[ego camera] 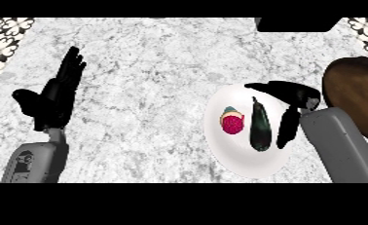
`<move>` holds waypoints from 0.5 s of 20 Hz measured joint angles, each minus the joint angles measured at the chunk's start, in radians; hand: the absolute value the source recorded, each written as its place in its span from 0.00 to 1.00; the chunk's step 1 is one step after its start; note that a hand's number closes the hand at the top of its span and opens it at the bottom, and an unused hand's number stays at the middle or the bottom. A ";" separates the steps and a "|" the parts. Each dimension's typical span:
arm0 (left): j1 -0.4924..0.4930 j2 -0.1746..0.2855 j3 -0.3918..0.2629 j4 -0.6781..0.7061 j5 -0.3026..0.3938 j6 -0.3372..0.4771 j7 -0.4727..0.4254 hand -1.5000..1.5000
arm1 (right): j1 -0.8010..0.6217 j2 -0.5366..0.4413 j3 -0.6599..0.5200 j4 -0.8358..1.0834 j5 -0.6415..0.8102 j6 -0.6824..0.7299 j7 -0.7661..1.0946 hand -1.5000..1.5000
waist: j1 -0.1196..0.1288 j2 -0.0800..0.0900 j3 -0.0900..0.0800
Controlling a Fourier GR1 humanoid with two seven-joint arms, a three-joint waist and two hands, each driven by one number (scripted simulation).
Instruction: Pick the eggplant from the plate and place it in the pan
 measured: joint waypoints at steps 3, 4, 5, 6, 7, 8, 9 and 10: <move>-0.009 -0.002 0.004 -0.002 0.000 -0.004 0.015 0.50 | -0.010 0.018 0.024 0.060 0.054 -0.030 -0.033 0.00 | 0.001 0.000 0.000; 0.002 -0.006 0.004 0.002 -0.003 -0.005 0.002 0.50 | 0.000 0.024 0.026 0.052 0.061 -0.027 -0.030 0.00 | 0.001 0.000 0.000; 0.003 -0.010 0.002 -0.003 -0.006 -0.005 0.004 0.50 | -0.007 0.027 0.026 0.072 0.073 -0.028 -0.041 0.00 | 0.001 0.000 0.000; 0.017 -0.007 0.004 -0.018 -0.003 -0.013 0.005 0.50 | 0.001 0.035 0.024 0.064 0.078 -0.023 -0.033 0.00 | 0.001 0.000 0.000; 0.014 -0.018 -0.002 -0.011 -0.014 -0.003 -0.002 0.50 | 0.002 0.039 0.024 0.060 0.083 -0.012 -0.030 0.00 | 0.000 0.000 0.000; 0.016 -0.016 0.000 -0.017 -0.013 -0.005 0.002 0.50 | 0.015 0.049 0.036 0.062 0.099 -0.028 -0.032 0.00 | -0.001 -0.003 -0.003; 0.003 -0.011 0.006 -0.010 -0.011 -0.010 0.010 0.50 | 0.013 0.050 0.038 0.068 0.108 -0.029 -0.042 0.00 | -0.002 -0.006 -0.005; -0.010 -0.006 0.012 -0.003 -0.008 -0.014 0.015 0.50 | 0.006 0.048 0.037 0.081 0.114 -0.027 -0.057 0.00 | -0.002 -0.007 -0.006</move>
